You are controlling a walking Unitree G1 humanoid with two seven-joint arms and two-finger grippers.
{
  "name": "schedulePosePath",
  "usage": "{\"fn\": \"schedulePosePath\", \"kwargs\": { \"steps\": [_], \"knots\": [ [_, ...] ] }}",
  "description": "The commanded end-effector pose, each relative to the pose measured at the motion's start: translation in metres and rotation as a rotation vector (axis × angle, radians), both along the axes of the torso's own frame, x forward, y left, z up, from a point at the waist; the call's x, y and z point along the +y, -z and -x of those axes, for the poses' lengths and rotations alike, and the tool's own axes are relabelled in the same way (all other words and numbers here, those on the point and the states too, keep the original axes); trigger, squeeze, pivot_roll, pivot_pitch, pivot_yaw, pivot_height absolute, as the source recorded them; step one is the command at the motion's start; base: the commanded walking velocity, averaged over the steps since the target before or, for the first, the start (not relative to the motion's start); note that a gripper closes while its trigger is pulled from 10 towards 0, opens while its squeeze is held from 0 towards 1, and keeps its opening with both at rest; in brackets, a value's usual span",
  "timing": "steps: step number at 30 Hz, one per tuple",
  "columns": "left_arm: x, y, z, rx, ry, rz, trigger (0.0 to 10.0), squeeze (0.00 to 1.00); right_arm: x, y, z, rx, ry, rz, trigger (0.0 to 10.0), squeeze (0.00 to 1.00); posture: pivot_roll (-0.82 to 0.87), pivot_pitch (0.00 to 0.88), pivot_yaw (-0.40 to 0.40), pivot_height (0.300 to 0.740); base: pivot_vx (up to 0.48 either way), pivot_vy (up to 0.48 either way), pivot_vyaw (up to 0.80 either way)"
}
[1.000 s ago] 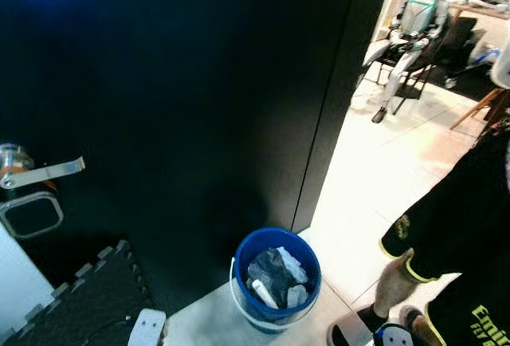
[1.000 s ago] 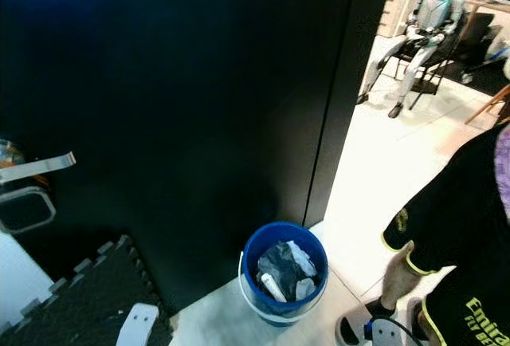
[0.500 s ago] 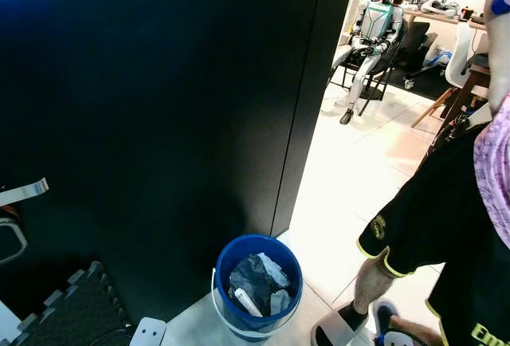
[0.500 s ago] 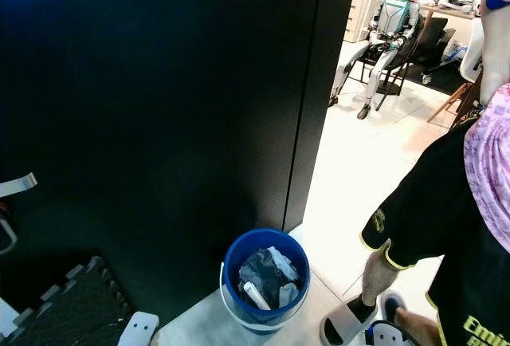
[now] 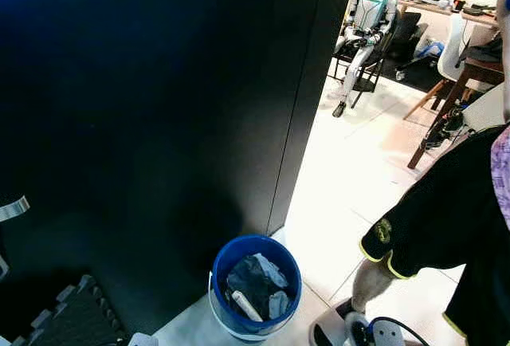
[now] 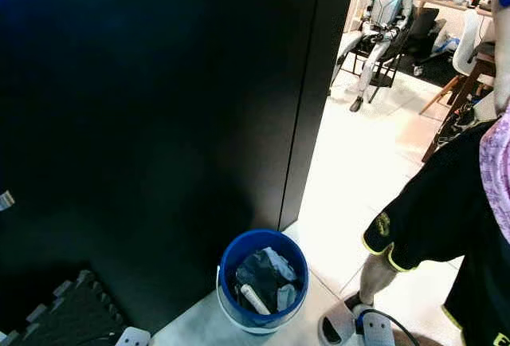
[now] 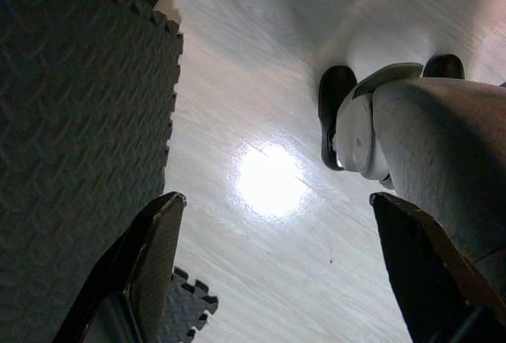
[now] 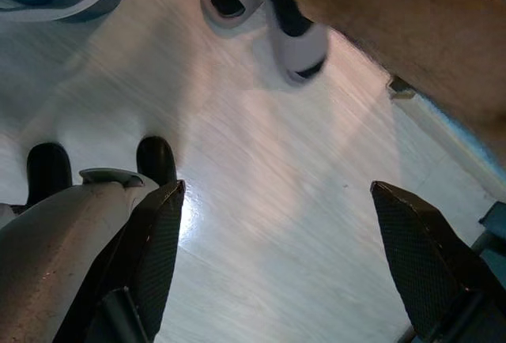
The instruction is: Clean up the room
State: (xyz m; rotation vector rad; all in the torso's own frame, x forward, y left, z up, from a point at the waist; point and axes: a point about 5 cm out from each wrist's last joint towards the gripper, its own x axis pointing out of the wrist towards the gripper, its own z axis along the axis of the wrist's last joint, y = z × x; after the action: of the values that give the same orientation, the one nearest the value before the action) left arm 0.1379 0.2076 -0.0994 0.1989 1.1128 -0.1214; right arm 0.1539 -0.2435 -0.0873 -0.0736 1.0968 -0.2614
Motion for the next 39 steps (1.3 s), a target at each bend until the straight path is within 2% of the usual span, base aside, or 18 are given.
{"fn": "schedulePosePath", "kwargs": {
  "steps": [1, 4, 6, 9, 10, 15, 17, 22, 31, 39],
  "knots": [
    [0.005, 0.001, 0.006, 0.020, 0.015, -0.013, 10.0, 0.00, 0.001, 0.002, 0.004, 0.019, -0.006, -0.003, 10.0, 0.00, 0.06, 0.000, -0.081, 0.740, 0.000, 0.000, 0.00],
    [0.001, 0.003, 0.009, 0.027, 0.019, -0.010, 10.0, 0.00, 0.003, 0.004, 0.008, 0.029, -0.011, -0.003, 10.0, 0.00, 0.06, 0.000, -0.081, 0.740, 0.000, 0.000, 0.00],
    [-0.011, 0.005, 0.009, 0.027, 0.027, 0.000, 10.0, 0.00, 0.006, 0.007, 0.014, 0.045, -0.022, -0.004, 10.0, 0.00, 0.06, 0.000, -0.081, 0.740, 0.000, 0.000, 0.00],
    [-0.014, 0.005, 0.008, 0.025, 0.029, 0.003, 10.0, 0.00, 0.007, 0.007, 0.015, 0.047, -0.024, -0.005, 10.0, 0.00, 0.06, 0.000, -0.081, 0.740, 0.000, 0.000, 0.00],
    [-0.024, 0.005, 0.003, 0.018, 0.035, 0.011, 10.0, 0.00, 0.009, 0.008, 0.016, 0.051, -0.028, -0.006, 10.0, 0.00, 0.06, 0.000, -0.081, 0.740, 0.000, 0.000, 0.00],
    [-0.044, 0.004, -0.005, 0.006, 0.050, 0.026, 10.0, 0.00, 0.019, 0.011, 0.016, 0.056, -0.047, -0.012, 10.0, 0.00, 0.06, 0.000, -0.076, 0.740, 0.000, 0.000, 0.00],
    [-0.046, 0.004, -0.006, 0.006, 0.051, 0.027, 10.0, 0.00, 0.020, 0.011, 0.016, 0.056, -0.050, -0.013, 10.0, 0.00, 0.06, 0.000, -0.076, 0.740, 0.000, 0.000, 0.00],
    [-0.036, 0.003, -0.005, 0.008, 0.049, 0.024, 10.0, 0.00, 0.025, 0.011, 0.014, 0.055, -0.056, -0.013, 10.0, 0.00, 0.04, 0.000, -0.063, 0.740, 0.000, 0.000, 0.00],
    [-0.043, 0.002, -0.011, 0.010, 0.075, 0.027, 10.0, 0.00, 0.026, 0.010, 0.011, 0.052, -0.052, -0.006, 10.0, 0.00, 0.01, 0.000, -0.044, 0.740, 0.000, 0.000, 0.00],
    [-0.046, 0.005, -0.004, 0.014, 0.064, 0.037, 10.0, 0.00, 0.022, 0.009, 0.009, 0.060, -0.055, 0.009, 10.0, 0.00, -0.01, 0.000, -0.056, 0.740, 0.000, 0.000, 0.00]
  ]
}}
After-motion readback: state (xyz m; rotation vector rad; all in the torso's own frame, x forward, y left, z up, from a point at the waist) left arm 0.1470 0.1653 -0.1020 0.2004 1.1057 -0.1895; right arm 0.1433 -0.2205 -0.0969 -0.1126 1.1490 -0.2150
